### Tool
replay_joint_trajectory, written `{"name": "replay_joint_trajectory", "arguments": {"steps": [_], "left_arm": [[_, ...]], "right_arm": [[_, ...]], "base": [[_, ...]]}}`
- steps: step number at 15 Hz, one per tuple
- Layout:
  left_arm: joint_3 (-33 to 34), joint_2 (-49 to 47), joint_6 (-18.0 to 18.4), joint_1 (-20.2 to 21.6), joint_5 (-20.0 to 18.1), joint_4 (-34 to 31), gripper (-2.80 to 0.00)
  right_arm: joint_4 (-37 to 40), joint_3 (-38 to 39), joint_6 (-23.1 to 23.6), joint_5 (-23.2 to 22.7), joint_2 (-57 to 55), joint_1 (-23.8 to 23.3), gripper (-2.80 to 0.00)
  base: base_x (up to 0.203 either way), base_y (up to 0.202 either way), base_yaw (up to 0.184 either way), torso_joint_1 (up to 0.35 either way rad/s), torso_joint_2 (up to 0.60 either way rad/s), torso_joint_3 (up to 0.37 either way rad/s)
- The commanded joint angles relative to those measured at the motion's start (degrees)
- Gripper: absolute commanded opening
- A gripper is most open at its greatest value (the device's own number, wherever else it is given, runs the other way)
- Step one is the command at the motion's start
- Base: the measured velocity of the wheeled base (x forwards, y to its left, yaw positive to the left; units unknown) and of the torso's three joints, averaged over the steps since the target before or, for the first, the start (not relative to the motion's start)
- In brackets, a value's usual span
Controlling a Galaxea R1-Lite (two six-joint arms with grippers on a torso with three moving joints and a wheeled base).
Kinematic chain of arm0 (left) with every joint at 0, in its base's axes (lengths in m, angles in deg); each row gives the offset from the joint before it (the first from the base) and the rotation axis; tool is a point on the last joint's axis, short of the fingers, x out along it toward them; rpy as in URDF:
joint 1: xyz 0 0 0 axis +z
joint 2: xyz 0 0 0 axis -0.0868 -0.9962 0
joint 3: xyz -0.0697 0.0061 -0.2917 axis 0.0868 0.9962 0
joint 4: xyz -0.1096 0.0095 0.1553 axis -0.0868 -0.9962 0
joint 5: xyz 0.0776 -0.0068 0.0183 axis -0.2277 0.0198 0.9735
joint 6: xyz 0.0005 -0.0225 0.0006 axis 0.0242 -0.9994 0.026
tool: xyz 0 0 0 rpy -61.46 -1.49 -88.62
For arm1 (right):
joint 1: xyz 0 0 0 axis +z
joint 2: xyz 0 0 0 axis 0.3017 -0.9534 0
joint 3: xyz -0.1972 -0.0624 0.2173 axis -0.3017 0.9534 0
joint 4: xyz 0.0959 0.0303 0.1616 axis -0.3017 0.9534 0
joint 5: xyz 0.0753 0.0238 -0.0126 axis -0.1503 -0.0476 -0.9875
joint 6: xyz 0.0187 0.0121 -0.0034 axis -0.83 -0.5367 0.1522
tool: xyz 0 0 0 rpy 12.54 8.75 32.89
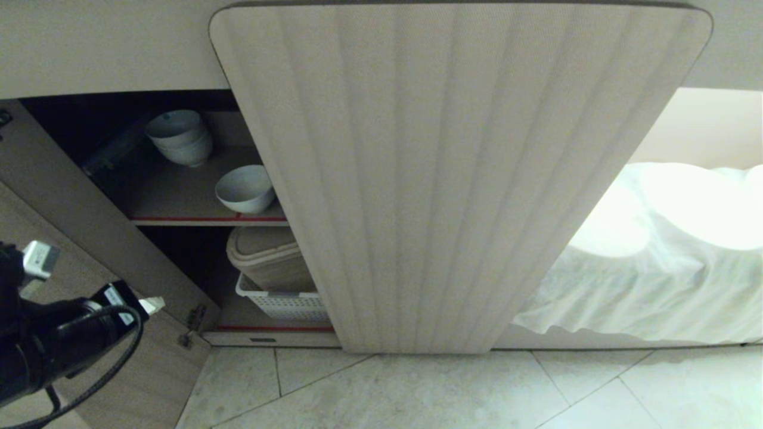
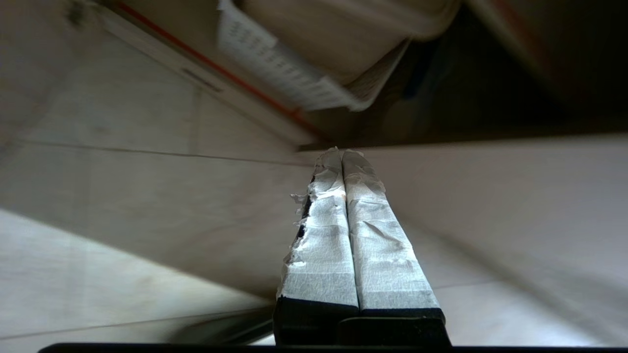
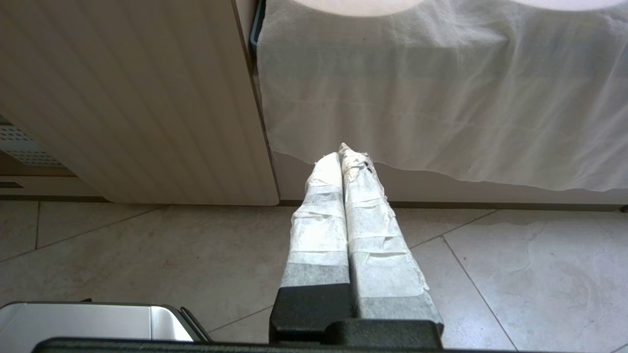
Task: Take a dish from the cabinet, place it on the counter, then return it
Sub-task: Take the bowl from the cabinet
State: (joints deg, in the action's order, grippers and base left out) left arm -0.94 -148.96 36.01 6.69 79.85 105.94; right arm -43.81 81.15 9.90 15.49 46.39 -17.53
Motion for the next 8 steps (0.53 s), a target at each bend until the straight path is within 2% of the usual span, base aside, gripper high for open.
{"name": "replay_joint_trajectory", "arguments": {"steps": [1,6,8], "left_arm": [[-2.8,-4.6,-5.6,-0.1,-0.1,0.5,-2.8],[-2.8,-8.0,-11.9,0.2,0.2,4.7,-2.8],[-3.6,-9.0,-12.7,0.2,0.3,4.9,-2.8]], "right_arm": [[0.0,0.0,0.0,0.0,0.0,0.0,-2.8],[0.0,0.0,0.0,0.0,0.0,0.1,-2.8],[0.0,0.0,0.0,0.0,0.0,0.0,-2.8]], "base": [[0.0,0.0,0.0,0.0,0.0,0.0],[0.0,0.0,0.0,0.0,0.0,0.0],[0.0,0.0,0.0,0.0,0.0,0.0]]}}
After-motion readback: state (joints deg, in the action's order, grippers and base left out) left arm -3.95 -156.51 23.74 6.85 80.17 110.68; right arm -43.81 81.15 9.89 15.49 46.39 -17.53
